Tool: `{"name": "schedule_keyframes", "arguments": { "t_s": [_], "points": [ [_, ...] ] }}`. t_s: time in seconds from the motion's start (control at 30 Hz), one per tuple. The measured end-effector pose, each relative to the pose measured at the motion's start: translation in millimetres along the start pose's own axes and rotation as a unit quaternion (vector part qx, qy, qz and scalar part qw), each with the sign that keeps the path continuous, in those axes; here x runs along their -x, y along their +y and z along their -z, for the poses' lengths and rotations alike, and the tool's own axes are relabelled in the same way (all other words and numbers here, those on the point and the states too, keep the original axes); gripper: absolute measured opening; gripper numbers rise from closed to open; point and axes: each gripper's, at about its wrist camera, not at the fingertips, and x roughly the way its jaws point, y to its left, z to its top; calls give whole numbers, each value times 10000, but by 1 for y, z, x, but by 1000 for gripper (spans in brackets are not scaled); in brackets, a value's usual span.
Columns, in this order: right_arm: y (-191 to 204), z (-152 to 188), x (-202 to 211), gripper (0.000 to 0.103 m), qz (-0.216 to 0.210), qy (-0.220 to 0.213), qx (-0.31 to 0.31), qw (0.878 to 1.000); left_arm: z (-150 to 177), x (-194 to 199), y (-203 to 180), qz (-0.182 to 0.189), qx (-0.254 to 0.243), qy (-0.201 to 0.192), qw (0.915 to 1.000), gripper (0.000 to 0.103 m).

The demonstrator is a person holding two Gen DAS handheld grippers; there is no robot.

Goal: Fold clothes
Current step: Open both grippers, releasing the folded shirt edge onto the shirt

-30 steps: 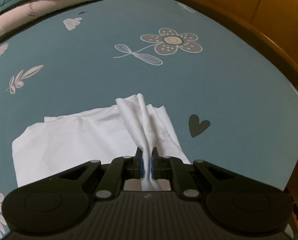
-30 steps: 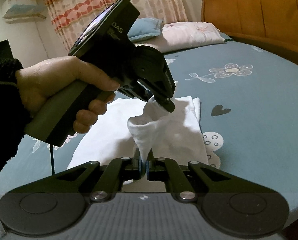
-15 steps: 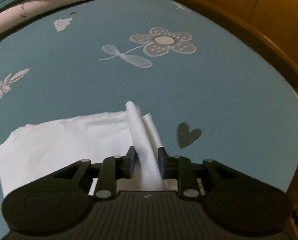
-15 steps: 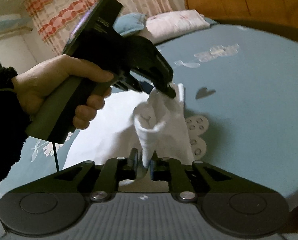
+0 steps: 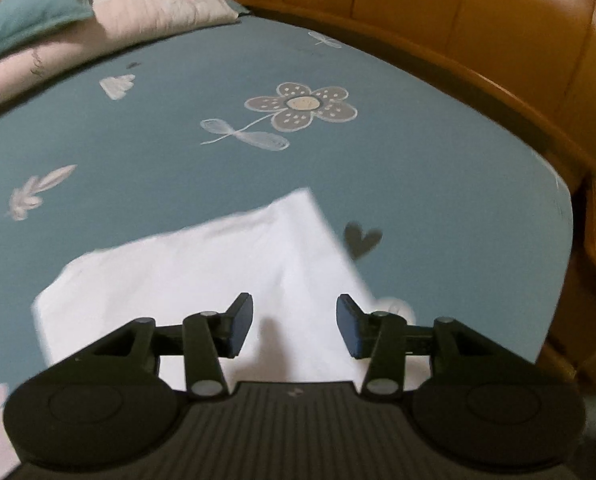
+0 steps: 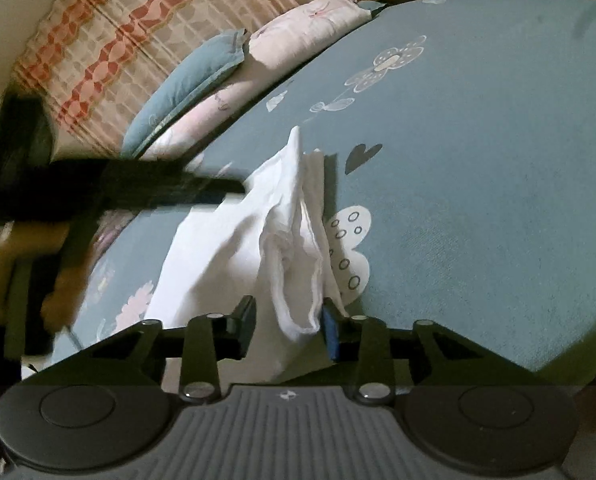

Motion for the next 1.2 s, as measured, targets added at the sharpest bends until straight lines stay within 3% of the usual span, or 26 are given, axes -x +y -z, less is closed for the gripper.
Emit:
{"name": "schedule_keyframes", "arguments": {
  "t_s": [0.03,0.13,0.27,0.33,0.37,0.43,0.5,0.67,0.77,0.8,0.83,1.03,1.2],
  "points": [
    [-1,-1,0,14,-62,6,-25,10000,11,9,5,-32,-32,-13,10000,55],
    [-1,-5,-3,14,-128,23,-101,9999,42,34,22,-145,-43,-84,9999,58],
    [-1,-11,-8,18,90,128,-148,9998,75,58,31,-151,-167,-128,9997,59],
    [-1,-12,-6,21,158,117,-207,9996,90,67,28,-223,-402,-130,9989,67],
    [-1,-11,-4,24,156,97,-229,9996,97,70,26,-261,-522,-139,9982,70],
    [4,-11,3,48,172,50,-205,9996,110,77,21,-253,-730,-139,9969,73],
    [9,-12,12,58,213,-25,-122,9997,120,81,16,-220,-873,-117,9959,73],
    [17,-25,34,57,323,-488,-65,9983,121,79,19,-169,-813,-285,9961,75],
    [22,-29,39,44,391,-576,105,9975,115,73,19,-2,-702,-444,9965,77],
    [25,-30,38,35,414,-563,188,9974,113,69,17,33,-730,-474,9962,78],
    [29,-30,34,33,444,-499,289,9973,111,64,14,65,-761,-501,9958,78],
    [55,-28,-2,33,682,-104,1013,9925,108,26,19,88,-546,-322,9979,81],
    [65,-41,-31,33,780,-9,1418,9868,112,28,32,287,-285,-444,9982,81]
  ]
}}
